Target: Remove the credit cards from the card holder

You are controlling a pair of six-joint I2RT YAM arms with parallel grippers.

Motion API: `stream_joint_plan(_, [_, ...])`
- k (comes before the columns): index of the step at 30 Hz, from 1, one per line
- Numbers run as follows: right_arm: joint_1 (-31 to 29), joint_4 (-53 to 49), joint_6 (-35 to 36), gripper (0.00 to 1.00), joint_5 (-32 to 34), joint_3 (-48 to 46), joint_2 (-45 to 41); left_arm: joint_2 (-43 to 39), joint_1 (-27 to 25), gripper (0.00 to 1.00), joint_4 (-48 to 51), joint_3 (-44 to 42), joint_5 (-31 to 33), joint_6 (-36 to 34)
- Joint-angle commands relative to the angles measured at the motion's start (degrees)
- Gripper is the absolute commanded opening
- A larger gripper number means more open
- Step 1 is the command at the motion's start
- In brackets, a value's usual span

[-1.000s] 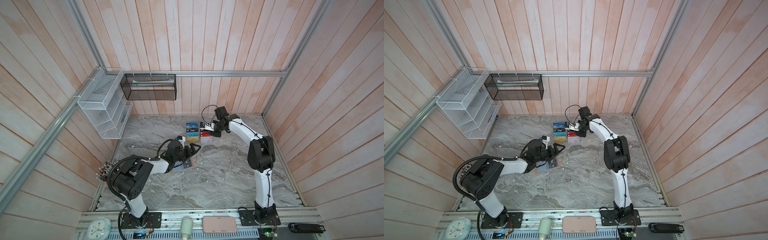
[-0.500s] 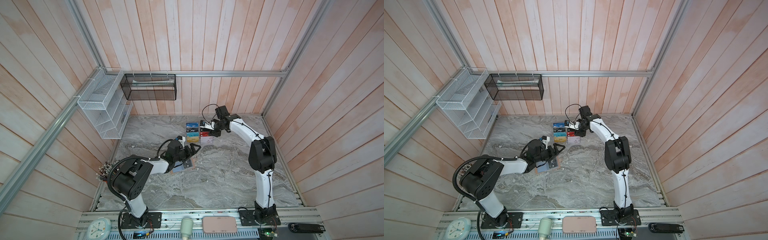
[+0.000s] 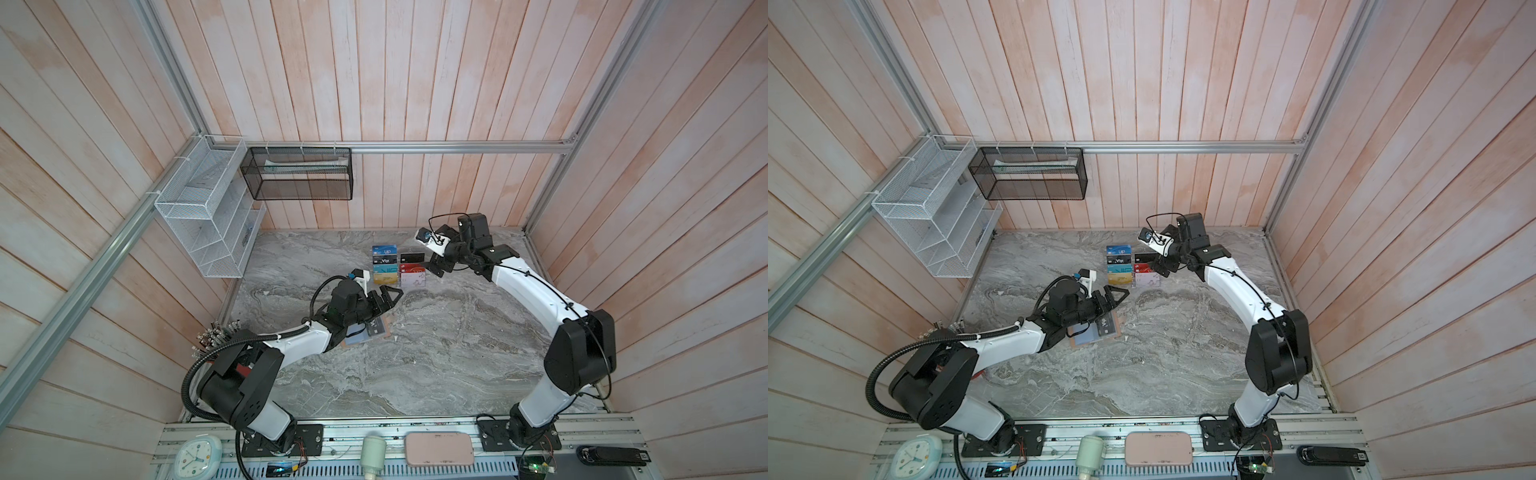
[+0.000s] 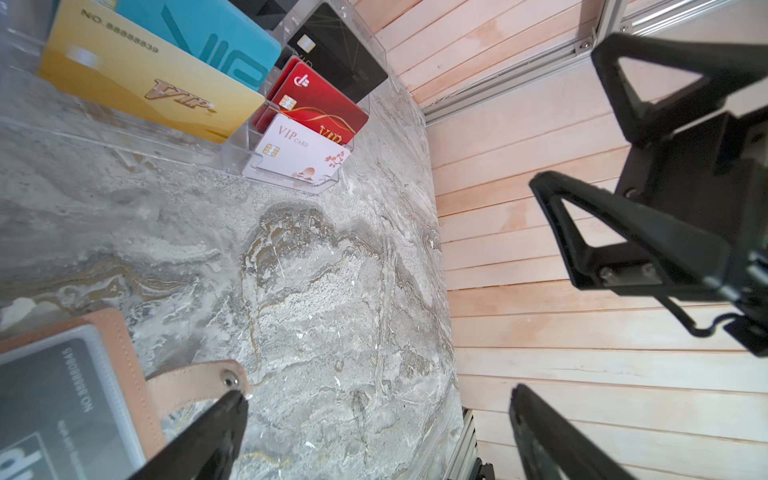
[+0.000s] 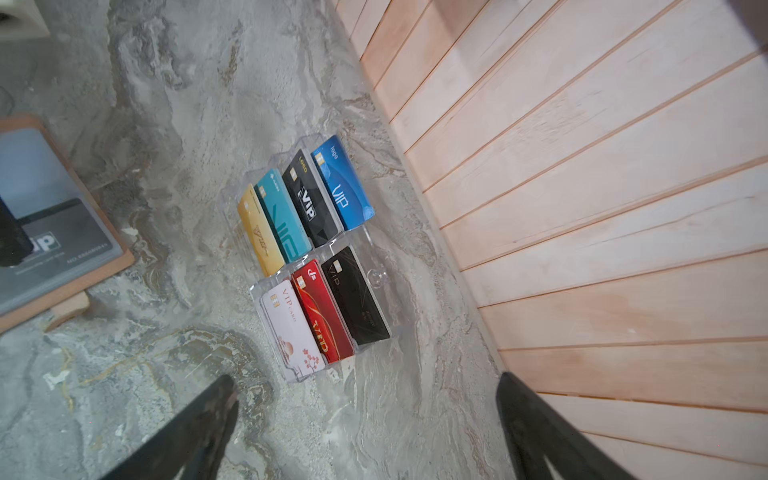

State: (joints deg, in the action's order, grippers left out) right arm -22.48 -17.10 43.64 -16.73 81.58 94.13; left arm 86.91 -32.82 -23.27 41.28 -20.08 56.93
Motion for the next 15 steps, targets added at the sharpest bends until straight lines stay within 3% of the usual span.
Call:
stream_joint_plan(1, [-0.41,7.72,-12.80,0.98,0.88,-3.23,-4.55,-4.06,-0.55,1.00,6.49,-1.34,4.09,-2.89])
stream_joint_plan(4, [-0.40,9.41,-25.82,0.98,8.55,-4.13,-7.07,-7.71,-1.09,1.00,10.04,-2.10,6.19,-3.83])
stream_joint_plan(10, [-0.28,3.51,-37.07,0.98,8.25,-3.74,-9.19,-14.09,-1.83,1.00,18.48,-3.03,8.97,-7.46])
stream_joint_plan(13, [-0.46,5.14,-41.73,0.94,6.73,-7.55,-10.76,-16.43,-1.93,1.00,22.71,-3.39,9.41,-9.48])
stream_joint_plan(15, [-0.90,6.46,-45.92,0.98,5.23,-10.75,-12.38,-17.97,-1.94,1.00,23.89,-4.27,9.57,-10.62])
